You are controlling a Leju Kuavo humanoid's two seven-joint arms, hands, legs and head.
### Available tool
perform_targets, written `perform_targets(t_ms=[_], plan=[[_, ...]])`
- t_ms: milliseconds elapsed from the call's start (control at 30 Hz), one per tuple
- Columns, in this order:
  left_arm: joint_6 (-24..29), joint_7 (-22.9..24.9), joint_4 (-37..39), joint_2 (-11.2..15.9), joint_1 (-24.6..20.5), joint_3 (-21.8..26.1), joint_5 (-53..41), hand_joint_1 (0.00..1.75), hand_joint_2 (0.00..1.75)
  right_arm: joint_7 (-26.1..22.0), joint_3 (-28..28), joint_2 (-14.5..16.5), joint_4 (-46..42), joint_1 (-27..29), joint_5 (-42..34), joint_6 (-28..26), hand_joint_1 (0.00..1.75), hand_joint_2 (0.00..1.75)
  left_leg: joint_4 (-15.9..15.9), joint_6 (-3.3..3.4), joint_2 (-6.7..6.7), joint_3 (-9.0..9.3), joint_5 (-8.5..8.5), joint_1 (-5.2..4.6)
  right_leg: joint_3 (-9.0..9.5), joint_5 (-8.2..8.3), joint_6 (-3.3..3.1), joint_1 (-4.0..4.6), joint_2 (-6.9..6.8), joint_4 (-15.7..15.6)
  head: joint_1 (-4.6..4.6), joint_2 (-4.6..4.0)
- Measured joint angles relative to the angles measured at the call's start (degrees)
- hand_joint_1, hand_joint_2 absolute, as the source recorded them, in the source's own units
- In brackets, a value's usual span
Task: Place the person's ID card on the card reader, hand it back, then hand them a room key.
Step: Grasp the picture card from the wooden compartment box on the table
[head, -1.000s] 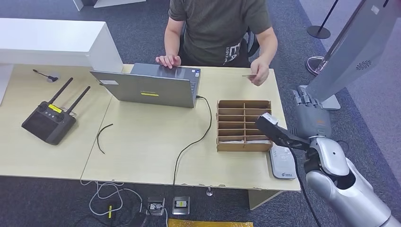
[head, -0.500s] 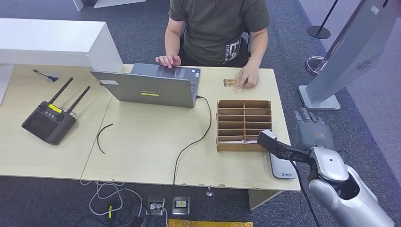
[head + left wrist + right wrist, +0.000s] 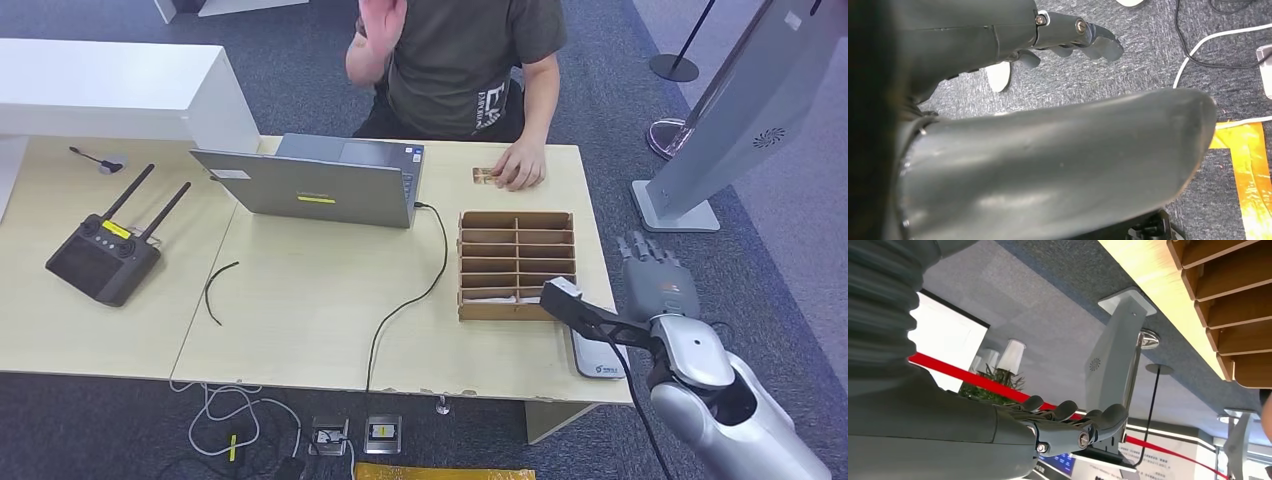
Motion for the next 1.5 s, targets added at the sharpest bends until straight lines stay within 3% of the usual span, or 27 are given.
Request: perform_targets(t_ms=[367,1033,1500], plan=[[-0.4,0.0,0.0,-0.3,-0.3,0.2,-1.1,0.0,0.0,-3.2,2.9,-0.1,1.0,0.9,3.0,-9.5,0.0,1.75,0.0,0.0,0.0,0.0,0.0,0.02,-0.01,0.0,0.0,0.02,0.0,0.0,-0.01,0.0],[-1.1,0.0,0.1,-0.3,-0.7,0.3,-1.4,0.0,0.0,-5.0,4.1,0.2,3.6,2.4,3.6,-10.8,0.0,1.75,0.0,0.0,0.0,0.01,0.0,0.02,-0.01,0.0,0.0,0.01,0.03,0.0,0.0,0.0],[-1.1,0.1,0.2,-0.3,-0.7,0.3,-2.6,0.0,0.0,-8.9,4.7,1.4,5.2,3.4,4.6,-16.3,0.0,1.75,0.0,0.0,0.0,0.01,0.0,0.02,0.0,0.0,0.0,0.02,0.03,0.0,0.0,0.0]])
